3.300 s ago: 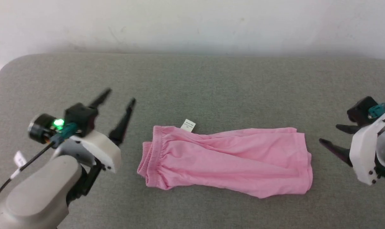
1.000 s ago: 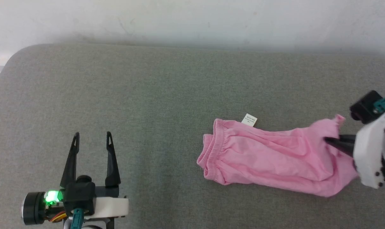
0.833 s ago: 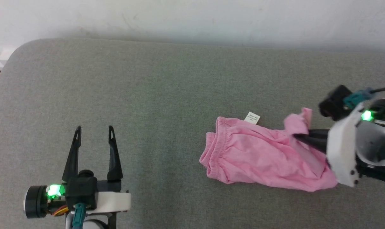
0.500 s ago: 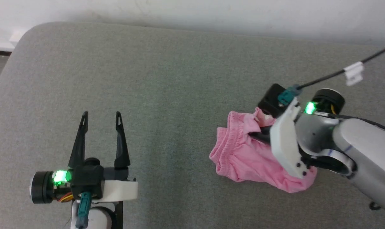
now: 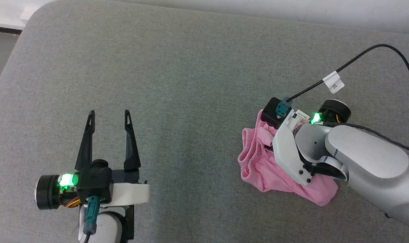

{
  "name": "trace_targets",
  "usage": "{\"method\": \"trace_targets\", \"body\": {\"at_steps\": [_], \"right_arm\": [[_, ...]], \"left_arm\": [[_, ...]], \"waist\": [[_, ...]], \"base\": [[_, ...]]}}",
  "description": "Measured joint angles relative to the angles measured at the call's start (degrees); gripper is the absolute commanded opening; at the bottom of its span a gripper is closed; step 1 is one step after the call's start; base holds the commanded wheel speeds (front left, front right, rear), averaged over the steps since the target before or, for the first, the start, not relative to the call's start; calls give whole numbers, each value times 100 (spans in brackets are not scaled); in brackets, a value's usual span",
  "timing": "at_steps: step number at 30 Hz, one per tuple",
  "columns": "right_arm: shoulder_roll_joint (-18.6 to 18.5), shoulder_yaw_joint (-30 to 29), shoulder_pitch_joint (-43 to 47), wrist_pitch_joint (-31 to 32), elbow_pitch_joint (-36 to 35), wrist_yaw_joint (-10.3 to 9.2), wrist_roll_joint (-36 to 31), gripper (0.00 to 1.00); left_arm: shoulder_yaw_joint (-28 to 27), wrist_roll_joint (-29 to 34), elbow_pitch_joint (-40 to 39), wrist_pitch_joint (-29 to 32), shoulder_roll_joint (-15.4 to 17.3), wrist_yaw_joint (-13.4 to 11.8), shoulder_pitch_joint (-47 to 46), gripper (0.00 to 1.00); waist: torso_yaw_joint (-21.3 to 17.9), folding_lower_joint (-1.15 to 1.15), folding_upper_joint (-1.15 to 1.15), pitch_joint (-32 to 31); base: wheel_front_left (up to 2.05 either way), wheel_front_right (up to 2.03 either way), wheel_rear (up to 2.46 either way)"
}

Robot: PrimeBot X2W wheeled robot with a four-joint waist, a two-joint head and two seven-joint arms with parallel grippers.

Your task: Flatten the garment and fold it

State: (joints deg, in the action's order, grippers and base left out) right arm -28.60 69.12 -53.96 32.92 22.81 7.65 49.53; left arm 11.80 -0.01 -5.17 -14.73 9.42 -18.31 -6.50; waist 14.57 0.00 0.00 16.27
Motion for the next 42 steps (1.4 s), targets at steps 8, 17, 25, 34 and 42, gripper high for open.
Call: {"method": "trace_targets", "body": {"at_steps": [8,17,25,34,42], "right_arm": [[-257,108,-159,-1344,-579,-3,-27,100],[-813,-1423,55,-3043,-832,-4,-734,100],[-372,-3669,1627,-4218,-609,-4,-1738,100],[167,-4846,2375,-3222,-1013,-7,-2076,100],[-447,-3512,2070,-214,-1202,-5,-454,100]], "left_arm": [[-151,-36,80,0,89,-40,173,100],[-238,-44,88,0,169,11,317,100],[-309,-44,42,0,183,16,464,100],[-330,-44,-12,0,179,70,525,100],[-230,-42,-33,0,124,155,481,100]], "waist": [[-183,0,0,-243],[-718,-1,0,-657],[-1087,-1,0,-906],[-1185,-1,0,-973],[-973,0,0,-806]], "base": [[0,0,0],[0,0,0],[0,0,0],[0,0,0],[0,0,0]]}}
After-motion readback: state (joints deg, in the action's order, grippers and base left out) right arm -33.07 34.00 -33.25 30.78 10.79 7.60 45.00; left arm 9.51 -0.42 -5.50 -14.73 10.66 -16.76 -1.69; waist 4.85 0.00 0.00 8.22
